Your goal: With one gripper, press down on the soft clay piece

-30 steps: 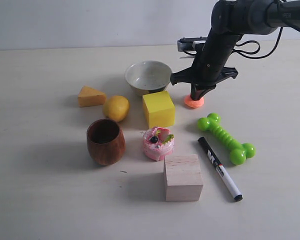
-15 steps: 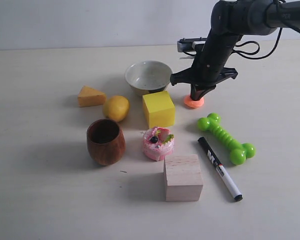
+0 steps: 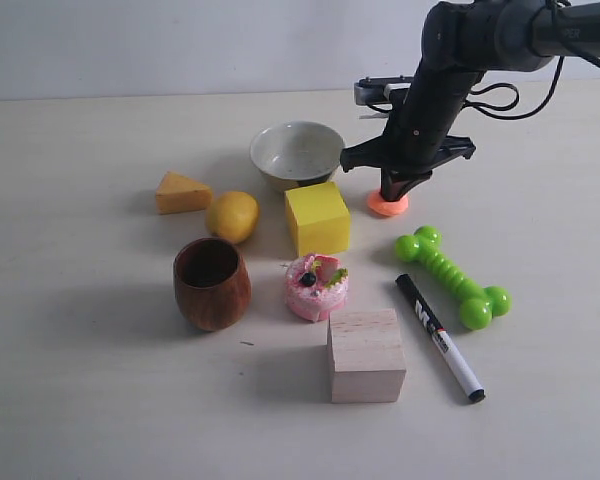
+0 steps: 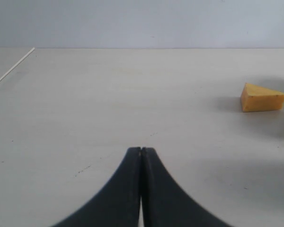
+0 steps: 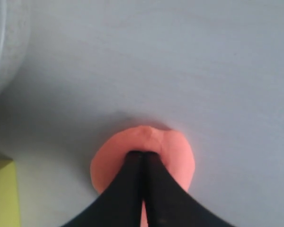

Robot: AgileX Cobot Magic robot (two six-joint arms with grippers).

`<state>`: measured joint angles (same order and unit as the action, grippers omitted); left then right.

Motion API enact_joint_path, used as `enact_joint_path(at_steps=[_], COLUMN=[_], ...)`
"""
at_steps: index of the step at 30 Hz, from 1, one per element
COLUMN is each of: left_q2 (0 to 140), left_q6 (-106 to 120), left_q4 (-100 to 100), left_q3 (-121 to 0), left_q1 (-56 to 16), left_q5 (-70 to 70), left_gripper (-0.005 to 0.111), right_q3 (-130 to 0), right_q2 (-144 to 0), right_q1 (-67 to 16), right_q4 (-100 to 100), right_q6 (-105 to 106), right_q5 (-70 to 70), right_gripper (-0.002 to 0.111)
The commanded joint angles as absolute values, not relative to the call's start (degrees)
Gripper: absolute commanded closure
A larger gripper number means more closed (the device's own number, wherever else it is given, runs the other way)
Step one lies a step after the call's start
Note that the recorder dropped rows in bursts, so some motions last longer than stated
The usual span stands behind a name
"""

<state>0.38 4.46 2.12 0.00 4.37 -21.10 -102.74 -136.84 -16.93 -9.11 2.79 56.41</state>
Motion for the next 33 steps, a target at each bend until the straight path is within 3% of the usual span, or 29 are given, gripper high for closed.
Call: enact_joint_path(at_steps=[1, 13, 25, 33], left_q2=[0.0, 0.0, 0.0, 0.0], left_q6=[4.4, 4.4, 4.4, 4.4], left_q4=[2.2, 2.2, 2.2, 2.2], left_q3=[0.0, 0.0, 0.0, 0.0], left_q1=[4.1, 4.1, 4.1, 4.1], left_q5=[-20.6, -20.6, -20.6, -20.6], left_gripper=[0.107, 0.107, 0.107, 0.107], right_q3=[-100.9, -100.9, -100.9, -100.9], right_q2=[-141.0, -141.0, -138.1, -136.8], right_q1=[-17.0, -17.0, -17.0, -17.0], right_q4=[-9.4, -10.1, -10.1, -10.1], right_q6=[3.0, 3.0, 3.0, 3.0], right_q5=[58.6, 58.8, 57.1, 57.2], right_gripper=[0.092, 0.070, 0.070, 0.076])
